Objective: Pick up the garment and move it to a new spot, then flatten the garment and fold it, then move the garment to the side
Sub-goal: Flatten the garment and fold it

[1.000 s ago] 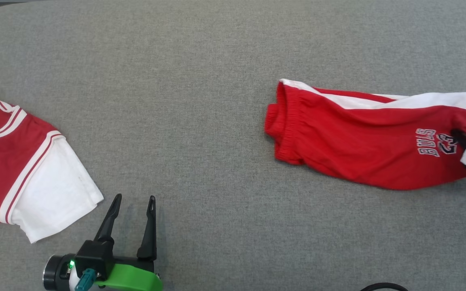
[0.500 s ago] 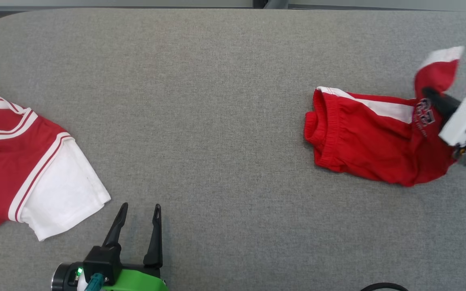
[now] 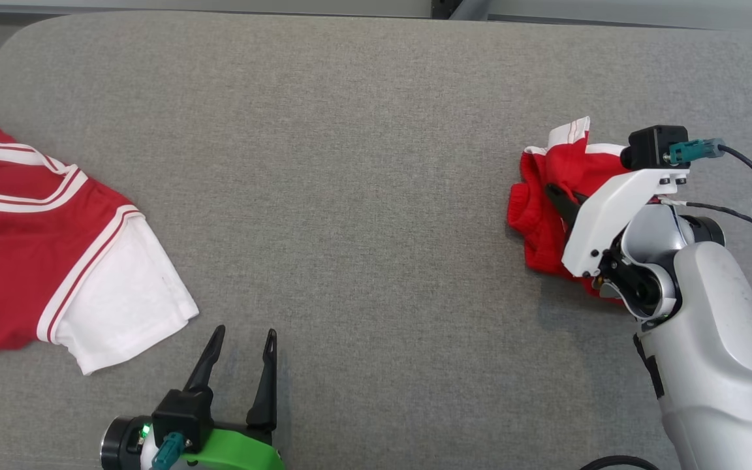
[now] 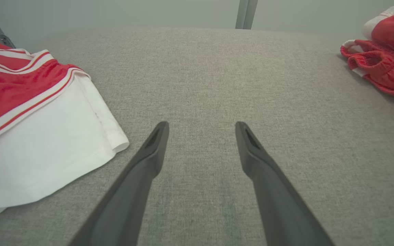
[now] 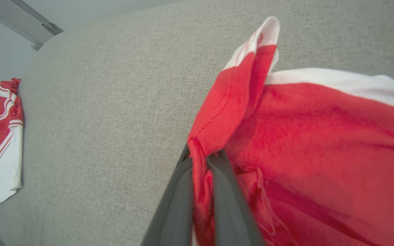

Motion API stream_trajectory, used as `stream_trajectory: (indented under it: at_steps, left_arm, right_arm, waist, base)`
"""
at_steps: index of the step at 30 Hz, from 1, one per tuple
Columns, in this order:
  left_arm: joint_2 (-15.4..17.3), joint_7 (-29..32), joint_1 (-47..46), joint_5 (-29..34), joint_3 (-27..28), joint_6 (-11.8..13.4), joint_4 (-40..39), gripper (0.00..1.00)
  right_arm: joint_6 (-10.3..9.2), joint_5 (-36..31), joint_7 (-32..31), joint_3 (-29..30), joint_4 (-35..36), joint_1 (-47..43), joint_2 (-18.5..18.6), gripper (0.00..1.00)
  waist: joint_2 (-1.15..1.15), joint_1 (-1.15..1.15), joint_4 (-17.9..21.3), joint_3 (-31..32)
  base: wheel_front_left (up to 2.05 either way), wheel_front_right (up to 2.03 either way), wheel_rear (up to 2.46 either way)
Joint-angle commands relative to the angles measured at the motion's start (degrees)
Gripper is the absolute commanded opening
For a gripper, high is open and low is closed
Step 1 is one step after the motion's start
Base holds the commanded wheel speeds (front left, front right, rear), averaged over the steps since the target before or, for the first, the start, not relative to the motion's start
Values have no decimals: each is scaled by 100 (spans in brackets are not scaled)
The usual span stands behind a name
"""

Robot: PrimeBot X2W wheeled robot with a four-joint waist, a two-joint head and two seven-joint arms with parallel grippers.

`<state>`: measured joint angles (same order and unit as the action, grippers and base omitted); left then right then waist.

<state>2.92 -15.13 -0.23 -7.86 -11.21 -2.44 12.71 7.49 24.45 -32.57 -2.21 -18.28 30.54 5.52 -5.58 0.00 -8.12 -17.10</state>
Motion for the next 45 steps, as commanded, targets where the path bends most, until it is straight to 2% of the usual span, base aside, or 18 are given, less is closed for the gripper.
stream_trajectory:
  at_steps: [1, 7, 8, 9, 12, 15, 17, 18, 21, 22, 23, 24, 28, 34, 35, 38, 41, 45]
  left_arm:
    - [6, -2, -9, -5, -10, 15, 7, 100]
    - [3, -2, 135, -72, -112, 45, 106, 100]
    - [3, -2, 153, -80, -125, 48, 114, 100]
    - [4, -2, 171, -91, -145, 63, 125, 100]
    - [4, -2, 237, -116, -177, 101, 147, 100]
    - [4, -2, 309, -111, -140, 134, 163, 100]
    - [4, -2, 392, -95, -65, 161, 149, 100]
    - [4, -2, 474, -92, 5, 187, 107, 100]
    - [6, -2, 526, -84, 123, 205, 19, 100]
    - [5, -2, 541, -86, 135, 204, -5, 100]
    - [4, -2, 545, -87, 126, 196, -31, 100]
    - [5, -2, 534, -89, 118, 181, -43, 100]
    - [4, -2, 390, -92, 71, 126, -72, 100]
    - [4, -2, 204, -87, -4, 63, -55, 100]
    - [4, -2, 204, -87, -4, 63, -55, 100]
    - [7, -2, 154, -75, -5, 77, -18, 100]
    - [5, -2, 150, -125, 31, 111, -7, 100]
    - [5, -2, 185, -159, 36, 128, 3, 100]
  right_arm:
    - [0, -35, 62, 18, -59, 47, -22, 0]
    - [0, -342, 509, 41, -705, 321, -169, 0]
    - [0, -371, 567, 17, -780, 340, -187, 54]
    - [0, -438, 665, 25, -836, 361, -199, 100]
    - [0, -474, 860, -94, -885, 364, -214, 100]
    - [0, -312, 1028, -266, -603, 210, -217, 100]
    - [0, -190, 1145, -374, -185, 46, -116, 100]
    - [-2, -129, 1300, -251, 311, -154, 28, 100]
    - [-2, -416, 1673, 52, 971, -508, 378, 100]
    - [-1, -511, 1822, 212, 1080, -643, 441, 46]
    - [-1, -593, 1962, 364, 1135, -777, 482, 11]
    - [1, -732, 2131, 459, 1155, -889, 570, 0]
    - [0, -1171, 2805, 479, 702, -1232, 775, 0]
    - [-2, -1769, 4234, 79, -546, -969, 709, 0]
    - [-2, -1769, 4234, 79, -546, -969, 709, 0]
    - [-1, -2003, 4638, 54, -1179, -765, 589, 0]
    - [-1, -2162, 4757, -68, -1543, -652, 497, 0]
    - [-2, -2278, 4777, -350, -1367, -664, 432, 0]
  waist:
    - [0, 0, -55, 28]
    - [0, 0, -119, 113]
    - [0, 0, -117, 133]
    - [0, 0, -113, 156]
    - [0, 0, -82, 243]
    - [0, 0, -36, 369]
    - [0, 0, 28, 457]
    - [0, 0, 108, 495]
    - [0, 0, 213, 461]
    - [0, 0, 241, 436]
    - [0, 0, 262, 404]
    - [0, 0, 278, 366]
    - [0, 0, 298, 146]
    - [0, 0, 217, -125]
    - [0, 0, 217, -125]
    - [0, 0, 120, -151]
    - [0, 0, 43, -132]
    - [0, 0, -2, -103]
  base:
    - [0, 0, 0]
    - [0, 0, 0]
    - [0, 0, 0]
    - [0, 0, 0]
    - [0, 0, 0]
    - [0, 0, 0]
    - [0, 0, 0]
    - [0, 0, 0]
    - [0, 0, 0]
    - [0, 0, 0]
    - [0, 0, 0]
    - [0, 0, 0]
    - [0, 0, 0]
    - [0, 0, 0]
    - [0, 0, 0]
    - [0, 0, 0]
    - [0, 0, 0]
    - [0, 0, 0]
